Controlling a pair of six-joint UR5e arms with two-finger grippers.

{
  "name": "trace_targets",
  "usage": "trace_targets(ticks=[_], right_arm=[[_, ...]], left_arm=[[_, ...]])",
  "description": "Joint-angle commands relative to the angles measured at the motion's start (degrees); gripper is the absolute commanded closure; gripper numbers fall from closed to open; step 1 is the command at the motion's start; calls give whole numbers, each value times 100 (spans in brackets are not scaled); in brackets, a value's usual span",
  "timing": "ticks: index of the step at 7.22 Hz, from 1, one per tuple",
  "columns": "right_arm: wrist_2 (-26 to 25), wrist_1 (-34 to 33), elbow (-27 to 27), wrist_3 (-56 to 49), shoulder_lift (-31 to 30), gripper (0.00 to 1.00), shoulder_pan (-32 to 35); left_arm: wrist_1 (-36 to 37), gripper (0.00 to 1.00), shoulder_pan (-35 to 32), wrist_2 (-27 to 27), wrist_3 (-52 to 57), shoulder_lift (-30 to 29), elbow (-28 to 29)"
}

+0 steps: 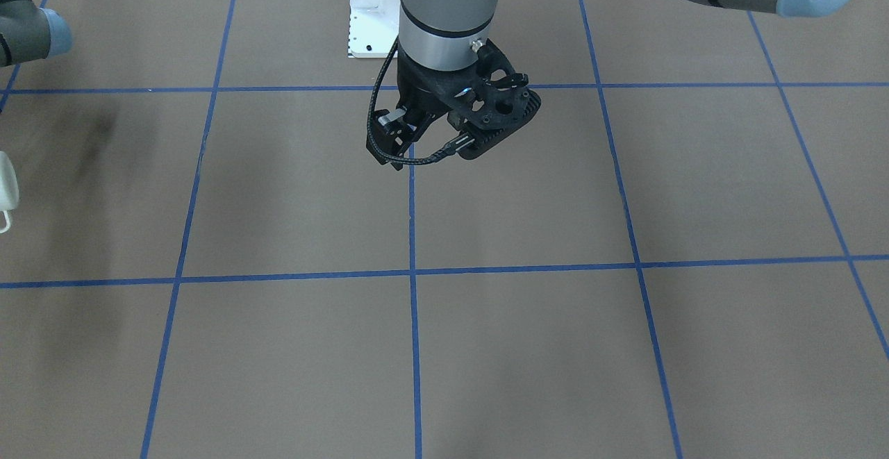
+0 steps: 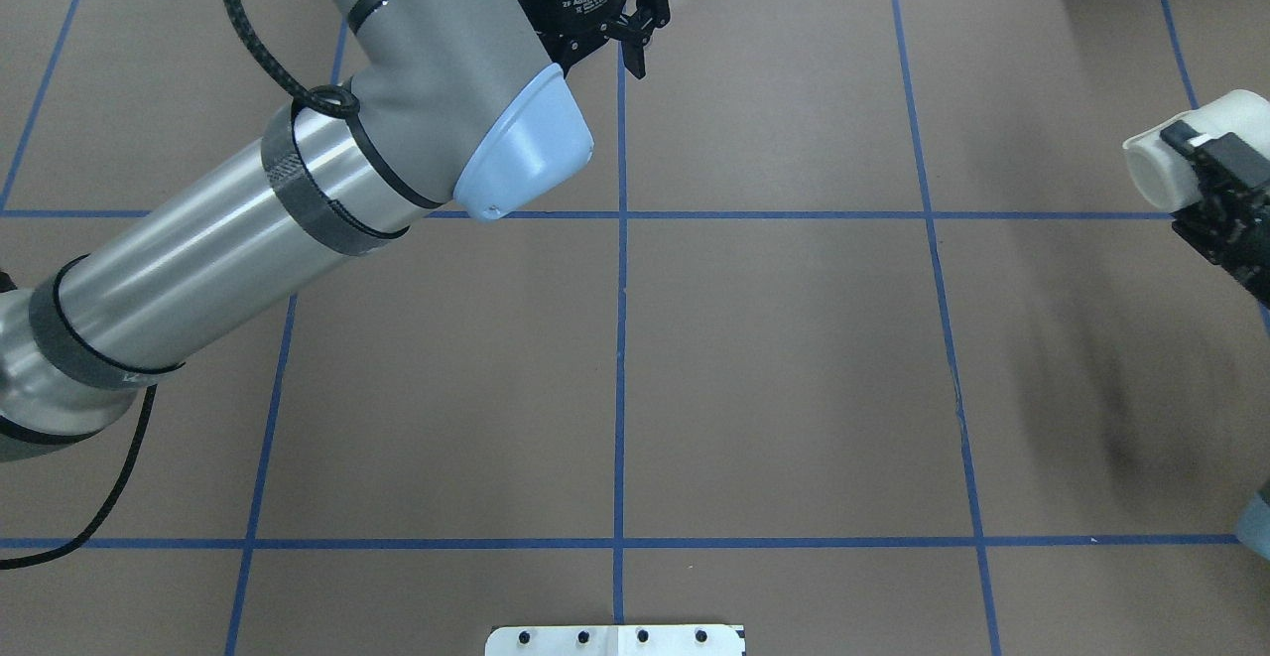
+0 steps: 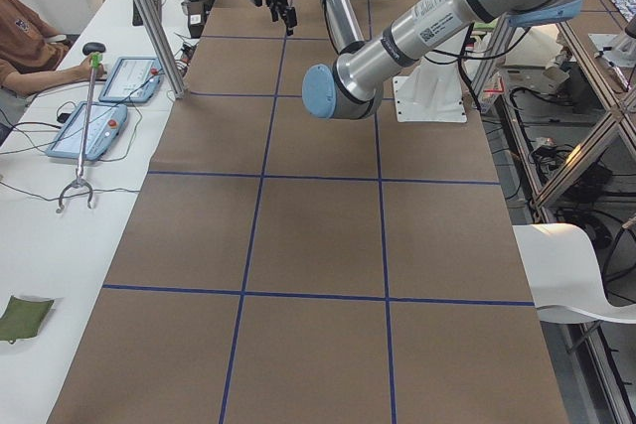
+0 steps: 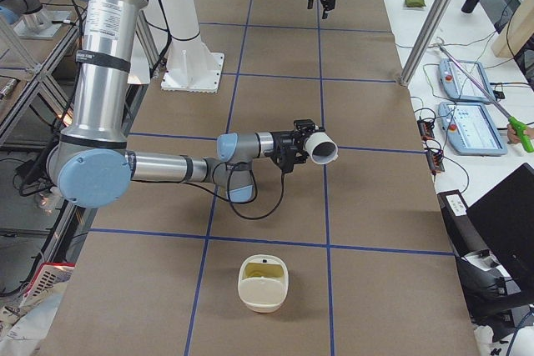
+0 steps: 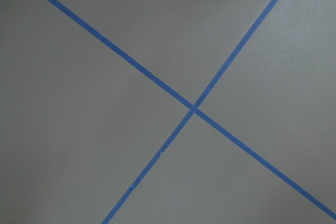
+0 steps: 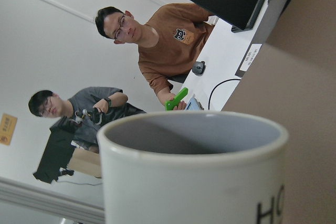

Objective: Left arm hands cup to right arm to dump lemon

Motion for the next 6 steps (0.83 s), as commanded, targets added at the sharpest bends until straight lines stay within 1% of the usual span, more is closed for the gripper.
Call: trace_targets(ticks=[1, 2, 3, 4, 5, 6], right_arm=[[-829, -1390, 19, -1942, 1005, 84, -603], [-1391, -2015, 19, -2487, 1550, 84, -1007], [-2127, -2761, 10, -3206, 2147, 84, -1567], [-2744, -3690, 10, -3448, 2788, 84, -1956], [-3150, -4500, 2, -3460, 3195, 84, -2238], [-3450, -5204, 10, -3460, 3599, 84, -2485]], left_arm=[[-99, 0, 49, 172, 9, -23, 39], [-213, 0, 49, 164, 44, -15, 100], [-336, 0, 31, 172, 53, -6, 118], [-337, 0, 22, 138, 44, 11, 92], [-337, 0, 48, 137, 44, 3, 100], [-380, 0, 188, 181, 18, 3, 118]])
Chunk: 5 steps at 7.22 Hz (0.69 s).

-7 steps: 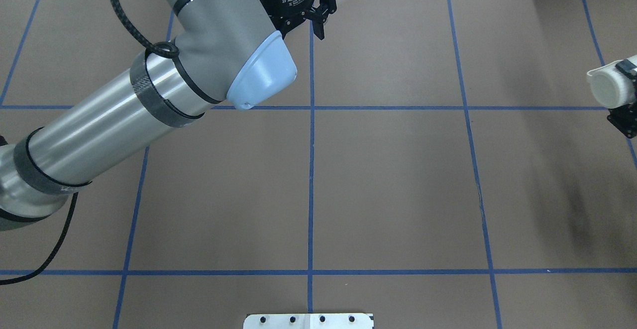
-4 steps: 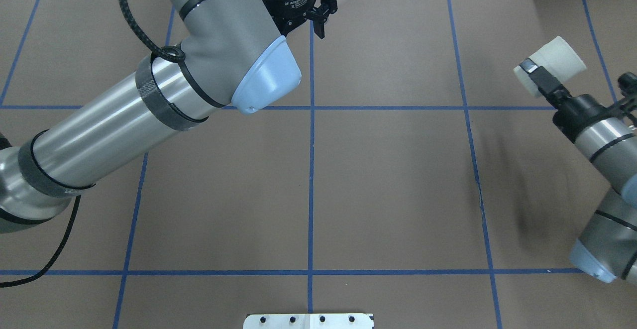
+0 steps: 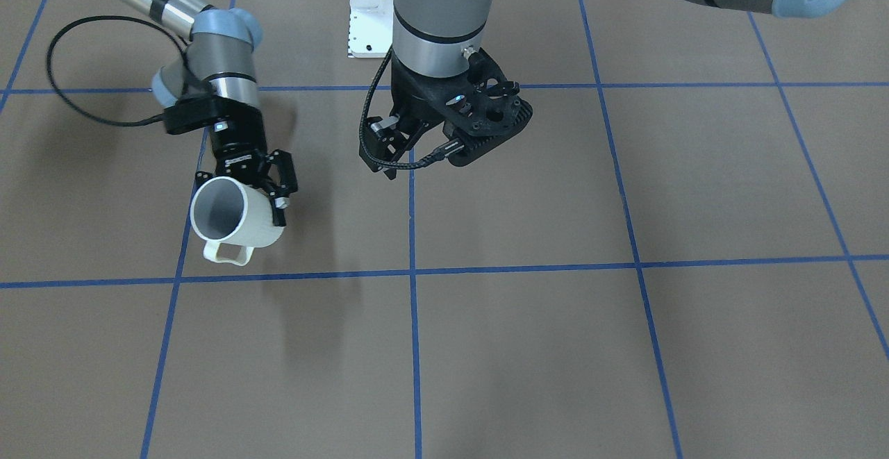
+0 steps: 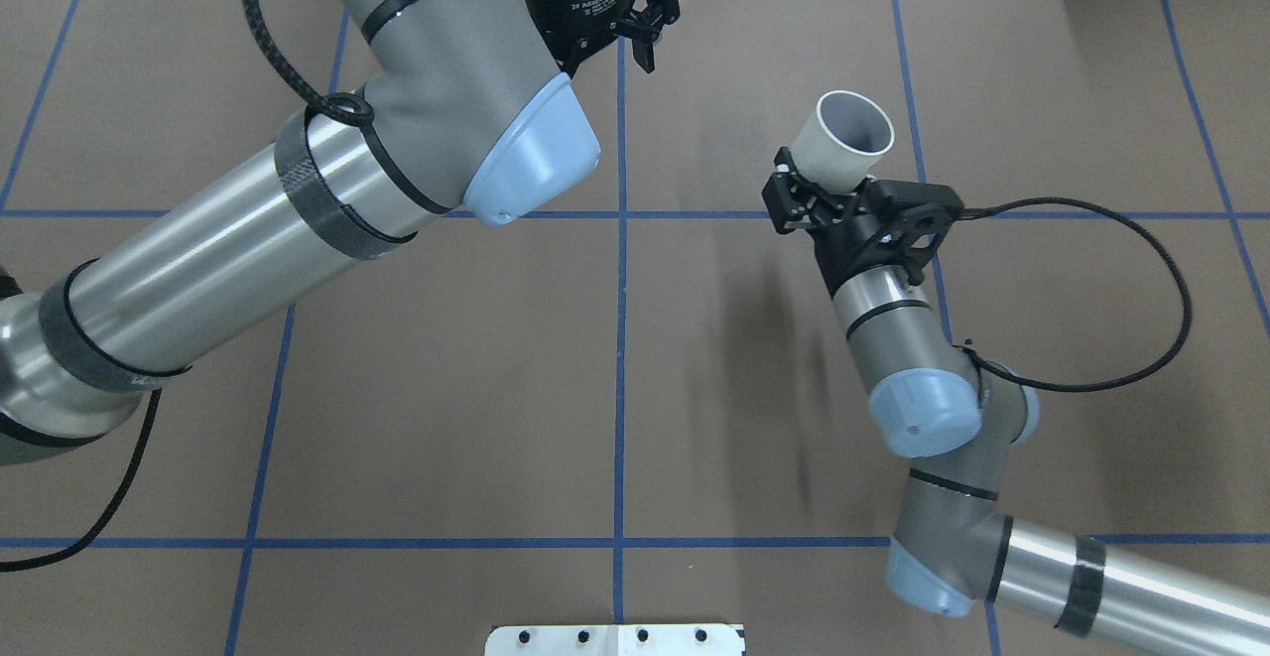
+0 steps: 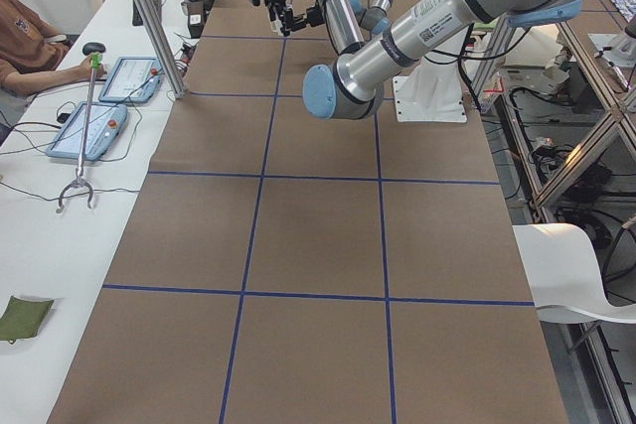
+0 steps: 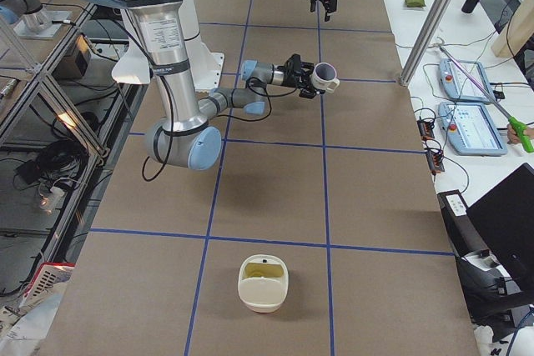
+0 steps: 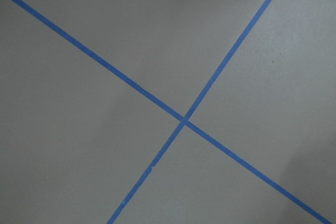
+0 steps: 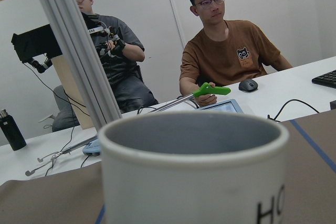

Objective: Left arm hands cup to right arm to dump lemon

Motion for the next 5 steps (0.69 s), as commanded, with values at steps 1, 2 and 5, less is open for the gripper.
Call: trace_targets(ticks=[1, 2, 5], right_arm=[[-766, -1623, -40, -59, 872, 84, -568], [-986, -2169, -75, -59, 1076, 84, -701], [-1480, -2579, -286, 47, 1411, 82, -904]], left_arm=[[-110, 0, 141, 100, -56, 26, -30], [-76, 0, 185, 214, -65, -34, 40], [-49, 11, 299, 207, -48, -62, 111]])
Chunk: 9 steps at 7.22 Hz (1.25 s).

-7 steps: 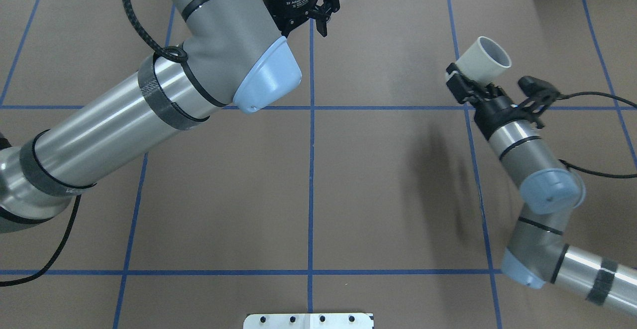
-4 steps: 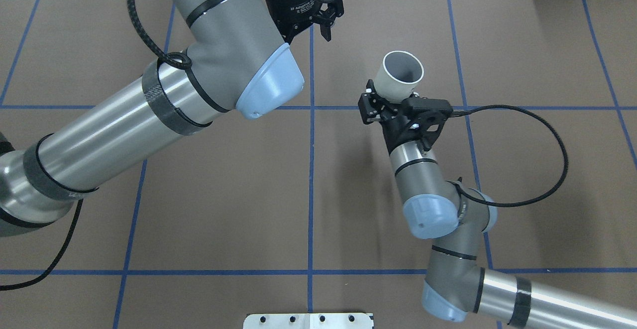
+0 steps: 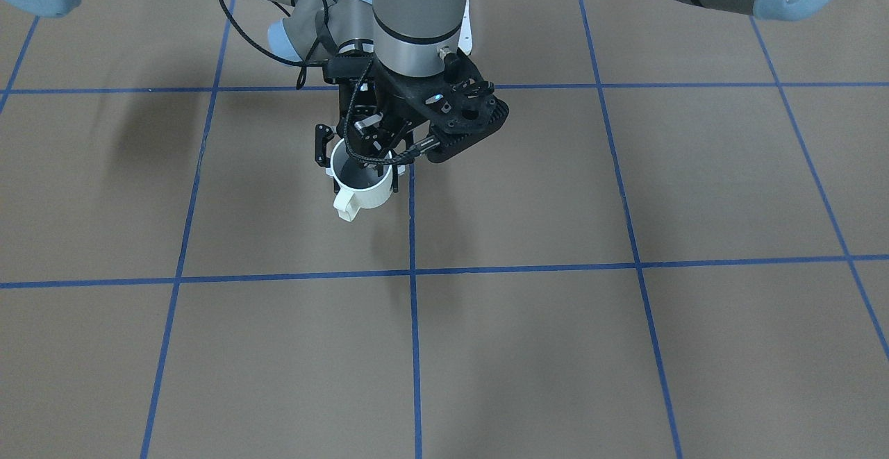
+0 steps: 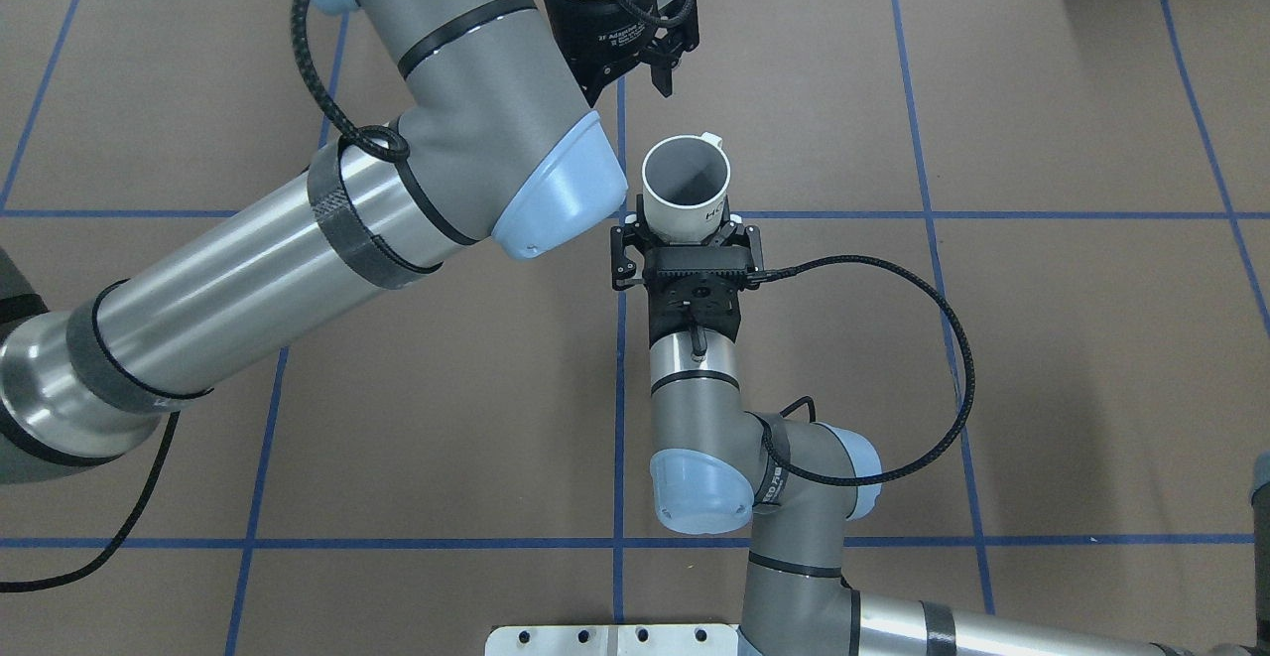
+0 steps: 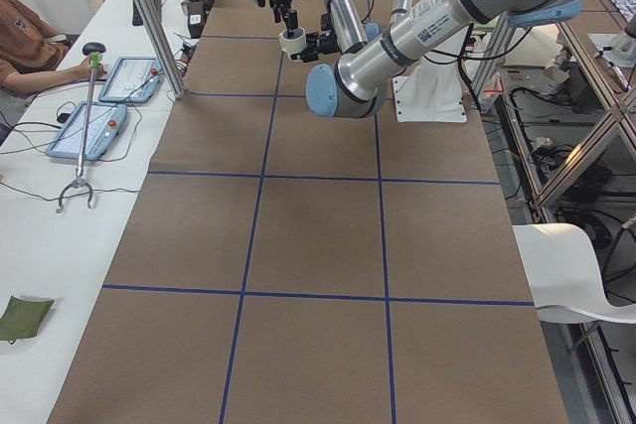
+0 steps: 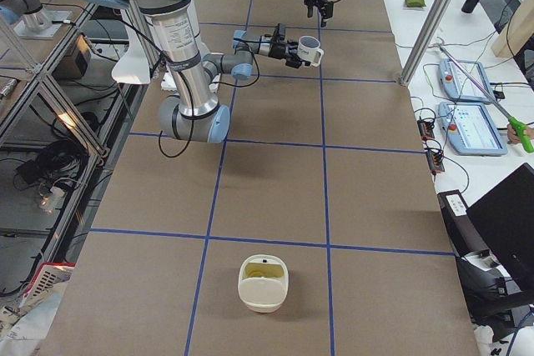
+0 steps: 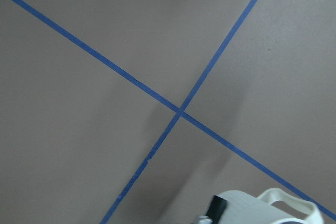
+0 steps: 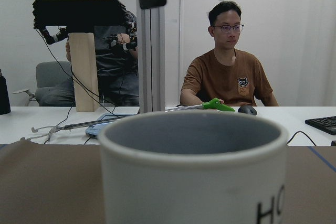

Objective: Left arm hands cup to right arm to dump lemon

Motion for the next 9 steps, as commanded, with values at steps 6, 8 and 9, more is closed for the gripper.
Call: trace_targets(ticks=[6, 8, 9], right_arm=[[-167, -30, -164, -51, 205, 76, 108], [-159, -38, -164, -51, 214, 75, 117], [-159, -30, -164, -51, 205, 75, 117]], left_arm=[[143, 21, 328, 12, 46, 112, 13], [152, 32, 407, 3, 28, 94, 13], [187, 44, 416, 3, 19, 94, 4]])
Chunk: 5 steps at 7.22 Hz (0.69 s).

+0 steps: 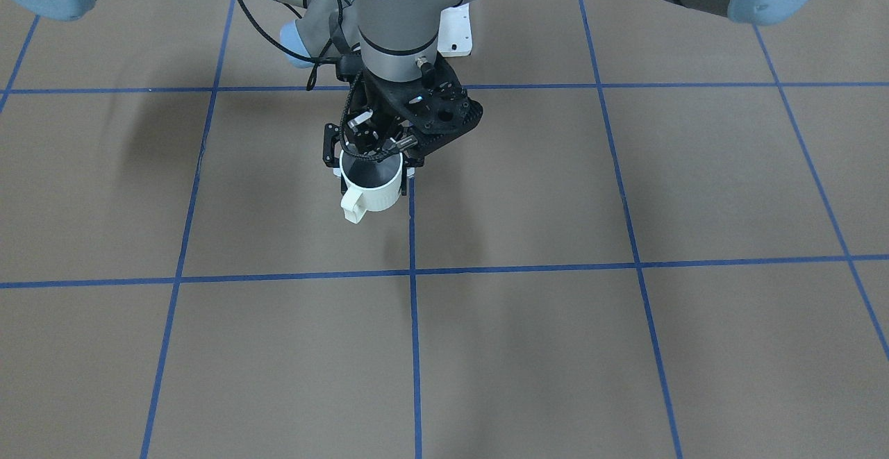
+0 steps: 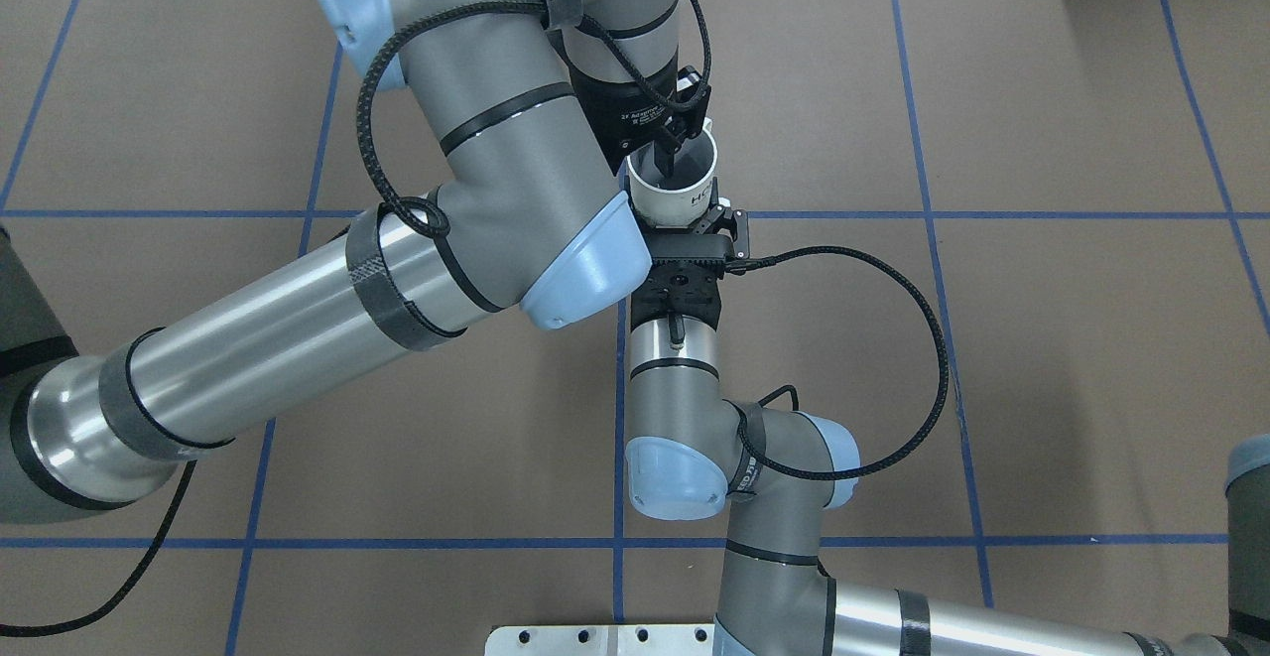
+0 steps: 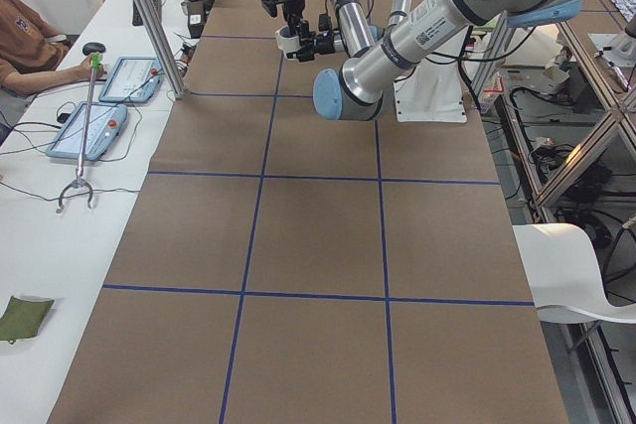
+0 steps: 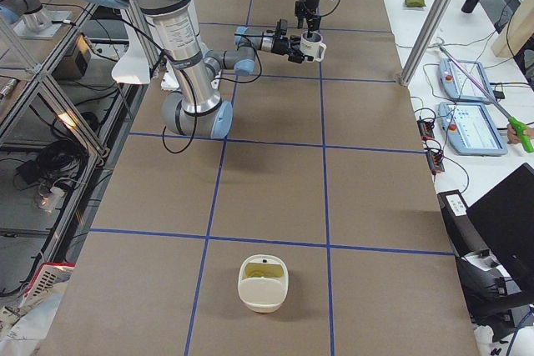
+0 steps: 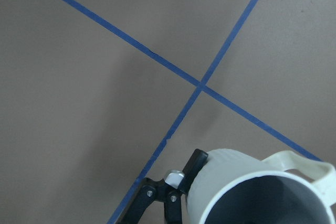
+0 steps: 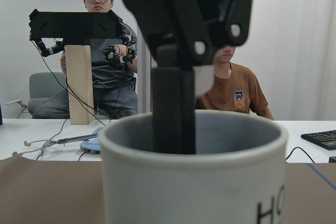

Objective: Left arm hands cup to right arm to dump lemon

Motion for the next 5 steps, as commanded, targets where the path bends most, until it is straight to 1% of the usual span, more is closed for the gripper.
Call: trace_targets(ticks=[1, 2, 5], right_arm=[[-6, 6, 1, 16, -4, 74, 5], [-6, 6, 1, 51, -13, 73, 5], [-6, 32, 45, 60, -39, 73, -39]], left_arm=[[29, 56, 45, -3, -30, -21, 1], [29, 66, 37, -3, -39, -39, 1], [29, 69, 45, -3, -39, -39, 1]])
